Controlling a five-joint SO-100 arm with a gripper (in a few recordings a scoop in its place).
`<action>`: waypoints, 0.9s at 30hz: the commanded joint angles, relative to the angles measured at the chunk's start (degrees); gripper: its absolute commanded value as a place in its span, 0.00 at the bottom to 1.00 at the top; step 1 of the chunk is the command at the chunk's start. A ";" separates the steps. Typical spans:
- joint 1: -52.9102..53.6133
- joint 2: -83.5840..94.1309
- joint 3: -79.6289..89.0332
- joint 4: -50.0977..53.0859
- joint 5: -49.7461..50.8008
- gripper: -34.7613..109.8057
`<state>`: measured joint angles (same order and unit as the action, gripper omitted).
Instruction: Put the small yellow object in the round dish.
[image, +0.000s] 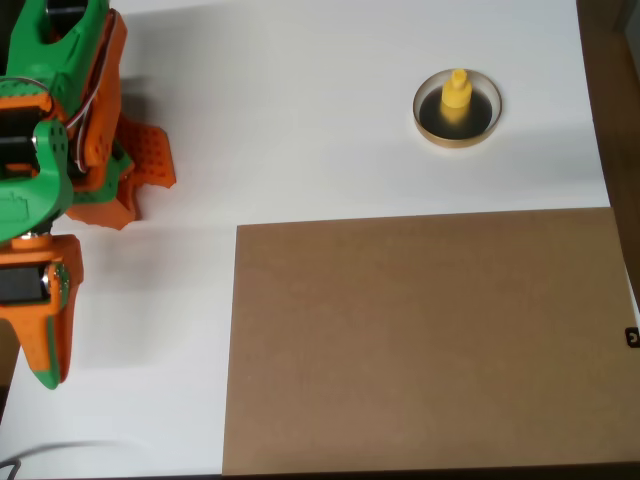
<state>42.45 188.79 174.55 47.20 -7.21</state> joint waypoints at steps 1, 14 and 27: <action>1.41 1.85 -0.09 -0.97 5.27 0.24; 1.58 1.85 0.44 -2.20 5.89 0.24; 1.58 1.85 0.44 -2.20 5.89 0.24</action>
<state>43.33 188.79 174.55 46.14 -1.23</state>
